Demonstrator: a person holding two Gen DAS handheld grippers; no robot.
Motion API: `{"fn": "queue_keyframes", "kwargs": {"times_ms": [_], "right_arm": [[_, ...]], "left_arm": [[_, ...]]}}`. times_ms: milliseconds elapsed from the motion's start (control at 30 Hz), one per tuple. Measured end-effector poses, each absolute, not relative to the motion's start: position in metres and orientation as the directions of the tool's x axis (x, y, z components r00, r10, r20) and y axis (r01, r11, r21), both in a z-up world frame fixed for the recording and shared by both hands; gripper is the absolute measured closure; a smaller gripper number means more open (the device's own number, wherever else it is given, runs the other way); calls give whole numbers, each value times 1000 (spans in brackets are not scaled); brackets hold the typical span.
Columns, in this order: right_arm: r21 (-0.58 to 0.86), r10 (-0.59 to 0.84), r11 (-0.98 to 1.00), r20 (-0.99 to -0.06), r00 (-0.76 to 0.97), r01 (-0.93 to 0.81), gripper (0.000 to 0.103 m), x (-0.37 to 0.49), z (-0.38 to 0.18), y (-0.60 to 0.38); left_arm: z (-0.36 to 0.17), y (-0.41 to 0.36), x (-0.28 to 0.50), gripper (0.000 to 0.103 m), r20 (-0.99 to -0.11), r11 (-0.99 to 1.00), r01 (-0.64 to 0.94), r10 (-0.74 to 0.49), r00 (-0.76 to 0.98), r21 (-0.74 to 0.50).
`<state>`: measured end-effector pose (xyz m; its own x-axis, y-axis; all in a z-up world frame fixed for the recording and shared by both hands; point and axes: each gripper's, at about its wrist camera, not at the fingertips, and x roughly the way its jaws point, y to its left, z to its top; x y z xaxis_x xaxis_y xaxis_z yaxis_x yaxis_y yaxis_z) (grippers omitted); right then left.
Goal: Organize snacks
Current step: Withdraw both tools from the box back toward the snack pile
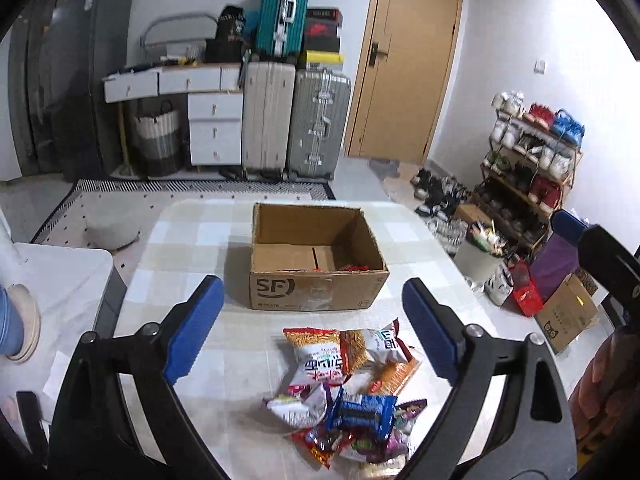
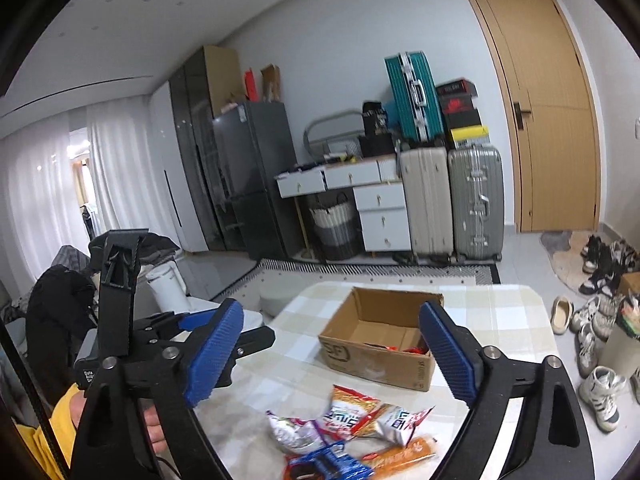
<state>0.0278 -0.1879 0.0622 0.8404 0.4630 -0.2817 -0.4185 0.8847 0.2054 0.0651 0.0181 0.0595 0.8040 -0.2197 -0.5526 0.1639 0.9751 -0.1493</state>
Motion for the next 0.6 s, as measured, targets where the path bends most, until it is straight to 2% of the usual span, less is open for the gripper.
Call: {"fn": "queue_keyframes", "kwargs": {"times_ms": [33, 167, 467, 600], "right_arm": [[200, 464, 884, -271, 844, -422, 7, 19, 64, -187], [167, 476, 879, -232, 848, -447, 3, -17, 67, -181], [90, 472, 882, -187, 862, -463, 1, -52, 36, -167], [75, 458, 888, -225, 860, -453, 1, -56, -1, -160]], "left_arm": [[61, 22, 54, 0, -537, 975, 160, -217, 815, -151], [65, 40, -2, 1, -440, 977, 154, -206, 874, -151], [20, 59, -62, 1, -458, 986, 159, -168, 873, -57], [-16, 58, -50, 1, -518, 983, 180, -177, 837, -46]]}}
